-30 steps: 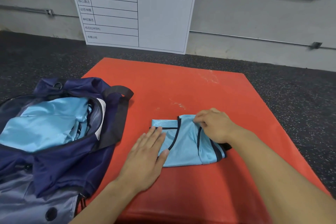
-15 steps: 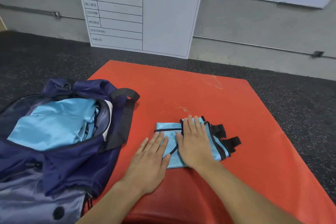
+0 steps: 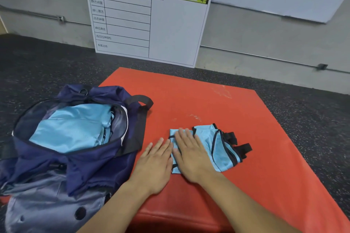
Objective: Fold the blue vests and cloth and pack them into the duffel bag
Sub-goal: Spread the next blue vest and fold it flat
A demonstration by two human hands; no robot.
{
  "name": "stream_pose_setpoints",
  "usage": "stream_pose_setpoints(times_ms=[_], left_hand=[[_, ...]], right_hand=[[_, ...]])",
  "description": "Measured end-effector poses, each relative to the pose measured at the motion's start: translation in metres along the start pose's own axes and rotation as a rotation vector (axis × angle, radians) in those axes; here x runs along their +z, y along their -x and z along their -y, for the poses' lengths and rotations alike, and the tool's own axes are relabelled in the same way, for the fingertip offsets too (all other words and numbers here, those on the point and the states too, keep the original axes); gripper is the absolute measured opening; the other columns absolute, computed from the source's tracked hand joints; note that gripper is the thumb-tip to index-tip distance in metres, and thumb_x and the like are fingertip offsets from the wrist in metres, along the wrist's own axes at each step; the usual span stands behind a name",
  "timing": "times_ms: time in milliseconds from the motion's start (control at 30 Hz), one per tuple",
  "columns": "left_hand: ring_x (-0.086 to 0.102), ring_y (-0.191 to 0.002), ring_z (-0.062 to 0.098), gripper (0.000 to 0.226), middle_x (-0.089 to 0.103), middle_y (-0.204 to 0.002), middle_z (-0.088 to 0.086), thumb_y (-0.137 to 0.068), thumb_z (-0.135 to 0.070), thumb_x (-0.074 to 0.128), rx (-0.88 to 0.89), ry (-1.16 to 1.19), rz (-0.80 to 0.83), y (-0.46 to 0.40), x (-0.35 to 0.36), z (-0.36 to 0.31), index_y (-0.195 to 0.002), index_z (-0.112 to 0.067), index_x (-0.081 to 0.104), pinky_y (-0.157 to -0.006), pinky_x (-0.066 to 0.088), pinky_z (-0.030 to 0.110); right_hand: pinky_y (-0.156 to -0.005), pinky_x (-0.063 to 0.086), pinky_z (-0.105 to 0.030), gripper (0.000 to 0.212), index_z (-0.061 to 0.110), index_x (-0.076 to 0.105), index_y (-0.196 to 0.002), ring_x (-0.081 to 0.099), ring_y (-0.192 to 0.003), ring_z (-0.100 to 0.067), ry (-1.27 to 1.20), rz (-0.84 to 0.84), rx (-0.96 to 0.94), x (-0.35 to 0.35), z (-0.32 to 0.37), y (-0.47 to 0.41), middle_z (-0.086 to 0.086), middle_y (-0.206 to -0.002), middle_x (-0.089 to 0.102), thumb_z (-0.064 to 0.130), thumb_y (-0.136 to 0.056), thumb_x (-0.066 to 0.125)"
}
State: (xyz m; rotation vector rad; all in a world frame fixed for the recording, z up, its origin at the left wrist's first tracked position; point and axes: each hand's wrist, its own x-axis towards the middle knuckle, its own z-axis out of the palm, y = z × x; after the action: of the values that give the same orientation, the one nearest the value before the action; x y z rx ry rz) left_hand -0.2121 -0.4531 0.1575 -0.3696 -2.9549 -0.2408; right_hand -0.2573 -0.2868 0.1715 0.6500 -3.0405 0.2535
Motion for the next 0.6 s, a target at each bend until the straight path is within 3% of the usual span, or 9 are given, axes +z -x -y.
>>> stream_pose_setpoints(times_ms=[100, 167, 367, 500, 600], left_hand=[[0.019, -0.154, 0.014, 0.077, 0.028, -0.164, -0.007, -0.091, -0.044, 0.0, 0.024, 0.003, 0.059, 0.002, -0.009, 0.004, -0.157, -0.021, 0.035, -0.124, 0.016, 0.039], [0.003, -0.156, 0.012, 0.089, 0.011, -0.168, -0.009, -0.081, -0.046, -0.015, 0.025, 0.049, 0.087, 0.003, -0.013, 0.004, -0.161, -0.023, 0.017, -0.125, 0.002, 0.036], [-0.008, -0.154, 0.007, 0.096, -0.003, -0.169, -0.008, -0.073, -0.053, -0.02, 0.103, 0.076, 0.17, 0.008, -0.015, 0.007, -0.162, -0.023, 0.002, -0.124, -0.006, 0.032], [-0.009, -0.154, 0.006, 0.097, -0.007, -0.169, -0.009, -0.072, -0.054, -0.019, 0.154, 0.073, 0.213, 0.016, -0.021, 0.006, -0.162, -0.023, -0.001, -0.122, -0.008, 0.029], [-0.008, -0.154, 0.005, 0.097, -0.004, -0.169, -0.01, -0.072, -0.055, -0.018, 0.164, 0.082, 0.219, 0.021, -0.023, 0.009, -0.162, -0.024, 0.001, -0.121, -0.009, 0.027]], right_hand=[[-0.127, 0.001, -0.042, 0.096, 0.024, 0.007, -0.164, -0.01, -0.156, -0.01, -0.014, 0.017, -0.028, 0.004, 0.006, 0.009, 0.008, -0.17, -0.002, 0.066, -0.083, -0.025], [-0.127, -0.003, -0.039, 0.089, 0.025, 0.008, -0.164, -0.012, -0.156, -0.007, -0.058, -0.039, 0.01, 0.004, 0.005, 0.025, 0.009, -0.17, -0.003, 0.064, -0.088, -0.019], [-0.125, -0.007, -0.032, 0.065, 0.03, 0.007, -0.163, -0.02, -0.152, -0.001, -0.095, -0.017, -0.063, 0.002, 0.026, 0.098, 0.014, -0.169, -0.008, 0.059, -0.105, 0.008], [-0.121, 0.014, -0.035, 0.058, 0.031, 0.032, -0.159, 0.01, -0.157, -0.01, 0.052, -0.061, -0.088, 0.01, 0.019, 0.139, 0.01, -0.169, 0.018, 0.056, -0.107, 0.023], [-0.12, 0.014, -0.036, 0.055, 0.036, 0.036, -0.156, 0.013, -0.156, -0.012, 0.054, -0.082, -0.063, 0.012, 0.019, 0.14, 0.01, -0.168, 0.021, 0.057, -0.107, 0.024]])
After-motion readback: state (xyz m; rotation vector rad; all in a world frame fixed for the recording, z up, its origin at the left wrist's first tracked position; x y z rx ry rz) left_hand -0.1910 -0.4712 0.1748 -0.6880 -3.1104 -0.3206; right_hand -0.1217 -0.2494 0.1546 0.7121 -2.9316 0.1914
